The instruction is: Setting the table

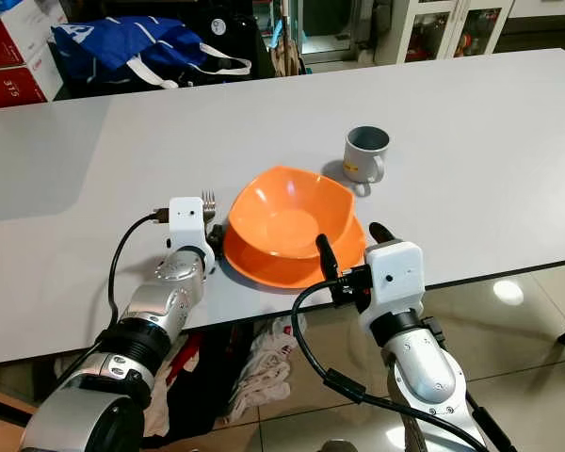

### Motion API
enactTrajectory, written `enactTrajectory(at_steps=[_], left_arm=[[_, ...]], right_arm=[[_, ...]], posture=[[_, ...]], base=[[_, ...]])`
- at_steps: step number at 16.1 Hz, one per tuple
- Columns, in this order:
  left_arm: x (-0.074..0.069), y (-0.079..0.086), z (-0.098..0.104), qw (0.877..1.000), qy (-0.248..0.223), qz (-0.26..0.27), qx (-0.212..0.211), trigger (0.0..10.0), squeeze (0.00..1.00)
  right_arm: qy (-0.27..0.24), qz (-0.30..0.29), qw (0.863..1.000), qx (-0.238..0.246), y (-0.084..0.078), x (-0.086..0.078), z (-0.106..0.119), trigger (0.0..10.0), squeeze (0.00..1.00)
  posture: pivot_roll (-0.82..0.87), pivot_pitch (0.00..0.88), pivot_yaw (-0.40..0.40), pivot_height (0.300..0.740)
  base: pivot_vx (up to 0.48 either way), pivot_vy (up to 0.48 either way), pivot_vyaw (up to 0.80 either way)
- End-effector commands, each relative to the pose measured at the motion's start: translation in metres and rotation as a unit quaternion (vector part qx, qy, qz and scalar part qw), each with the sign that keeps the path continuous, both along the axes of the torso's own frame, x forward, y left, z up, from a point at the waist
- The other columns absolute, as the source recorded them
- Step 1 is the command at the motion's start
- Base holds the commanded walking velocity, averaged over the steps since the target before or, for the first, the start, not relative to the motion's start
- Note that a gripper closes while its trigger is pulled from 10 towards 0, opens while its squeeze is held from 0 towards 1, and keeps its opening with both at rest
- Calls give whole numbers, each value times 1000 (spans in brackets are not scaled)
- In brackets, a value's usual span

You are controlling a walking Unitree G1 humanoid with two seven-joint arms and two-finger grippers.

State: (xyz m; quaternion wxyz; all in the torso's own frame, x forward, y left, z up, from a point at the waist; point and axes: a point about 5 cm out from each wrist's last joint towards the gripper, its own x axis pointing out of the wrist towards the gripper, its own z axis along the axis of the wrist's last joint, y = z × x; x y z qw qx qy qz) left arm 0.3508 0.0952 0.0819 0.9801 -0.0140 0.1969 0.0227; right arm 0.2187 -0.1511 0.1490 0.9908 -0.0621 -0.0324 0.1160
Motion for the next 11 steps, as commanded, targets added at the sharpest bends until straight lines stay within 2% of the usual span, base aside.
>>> enactTrajectory(at_steps=[1, 6, 7, 9, 11], left_arm=[[2, 1, 2, 1000, 0, 4, 10, 10000, 1000], [1, 3, 0, 1000, 8, 5, 23, 10000, 1000], [0, 5, -2, 999, 15, 5, 32, 10000, 0], [1, 9, 2, 999, 6, 12, 41, 10000, 0], [3, 13, 15, 999, -21, 18, 45, 10000, 0]], right_arm=[[5, 4, 1000, -1, 0, 0, -1, 10000, 0], [7, 7, 1000, 0, 1, 0, -1, 10000, 0], [7, 8, 1000, 0, 2, 0, -1, 10000, 0], [6, 9, 1000, 0, 2, 0, -1, 10000, 0], [7, 11, 1000, 0, 3, 0, -1, 10000, 0]], posture=[[-263, 44, 86, 740], [-259, 44, 83, 740], [-258, 41, 82, 740], [-256, 39, 84, 740], [-253, 32, 85, 740]], base=[[0, 0, 0], [0, 0, 0], [0, 0, 0], [0, 0, 0], [0, 0, 0]])
